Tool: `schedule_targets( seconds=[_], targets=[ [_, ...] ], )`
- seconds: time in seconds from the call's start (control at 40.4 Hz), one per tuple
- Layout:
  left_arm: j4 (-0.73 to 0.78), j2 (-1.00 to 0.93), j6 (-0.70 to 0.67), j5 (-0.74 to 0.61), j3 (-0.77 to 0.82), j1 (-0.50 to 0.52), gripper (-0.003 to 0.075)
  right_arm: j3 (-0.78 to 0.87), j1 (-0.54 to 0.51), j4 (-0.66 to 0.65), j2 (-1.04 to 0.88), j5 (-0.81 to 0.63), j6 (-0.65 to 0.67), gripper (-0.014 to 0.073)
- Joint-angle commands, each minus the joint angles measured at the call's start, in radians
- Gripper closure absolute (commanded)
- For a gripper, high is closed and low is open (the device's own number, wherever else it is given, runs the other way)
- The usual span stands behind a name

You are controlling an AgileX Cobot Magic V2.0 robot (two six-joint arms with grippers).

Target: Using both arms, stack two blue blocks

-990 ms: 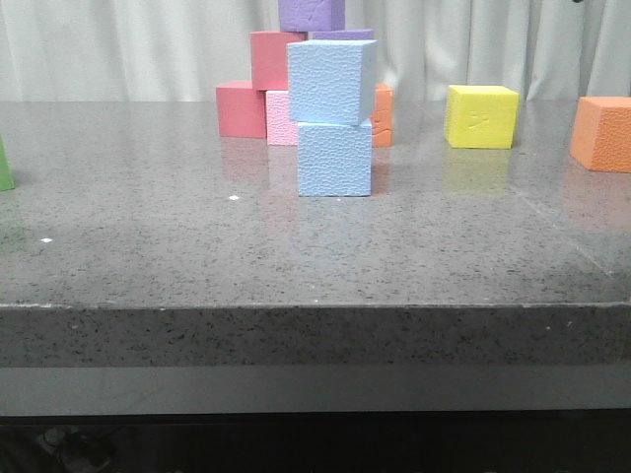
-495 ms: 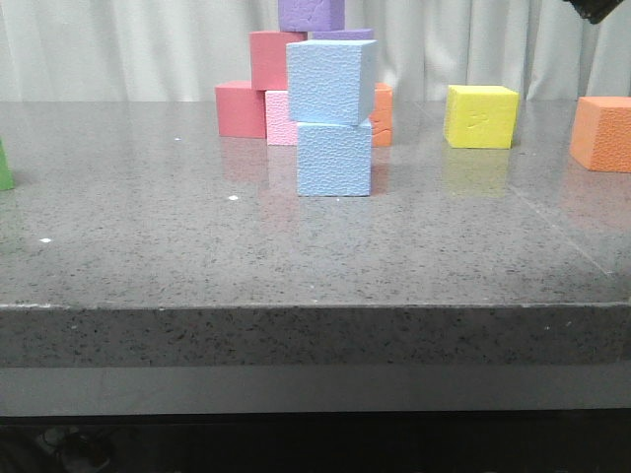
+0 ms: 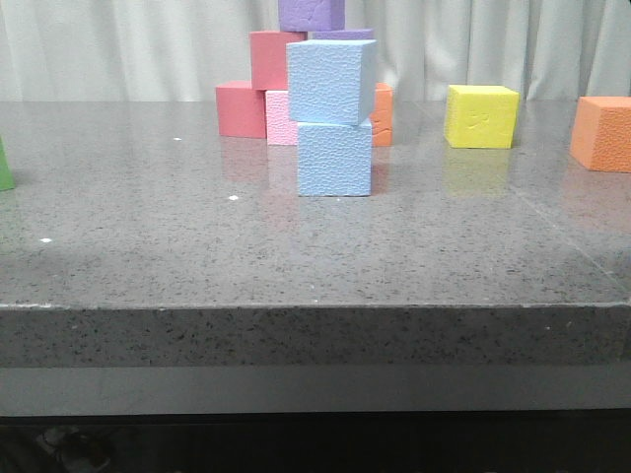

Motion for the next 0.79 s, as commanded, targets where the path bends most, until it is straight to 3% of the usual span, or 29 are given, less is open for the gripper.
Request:
schedule_targets(
  seconds=[0.0, 0.347, 0.495, 0.767],
  targets=[
    [-0.040, -0.011, -0.013, -0.059, -0.025, 0.004, 0.0738, -0.027, -0.006, -0.022, -0.012, -0.054, -0.008, 0.0663],
    [-0.028, -0.025, -0.013, -0.072, -0.016, 0.009, 0.0738, -0.027, -0.006, -0.022, -0.012, -0.055, -0.008, 0.0663],
    [0.058, -0.182, -0.013, -0.115, 0.032, 0.094, 0.0738, -0.027, -0.006, -0.022, -0.012, -0.055, -0.008, 0.0663],
    [0.069, -0.493, -0.013, -0.272, 0.246, 0.252, 0.0738, -0.027, -0.006, -0.022, -0.012, -0.056, -0.008, 0.0663]
  ],
)
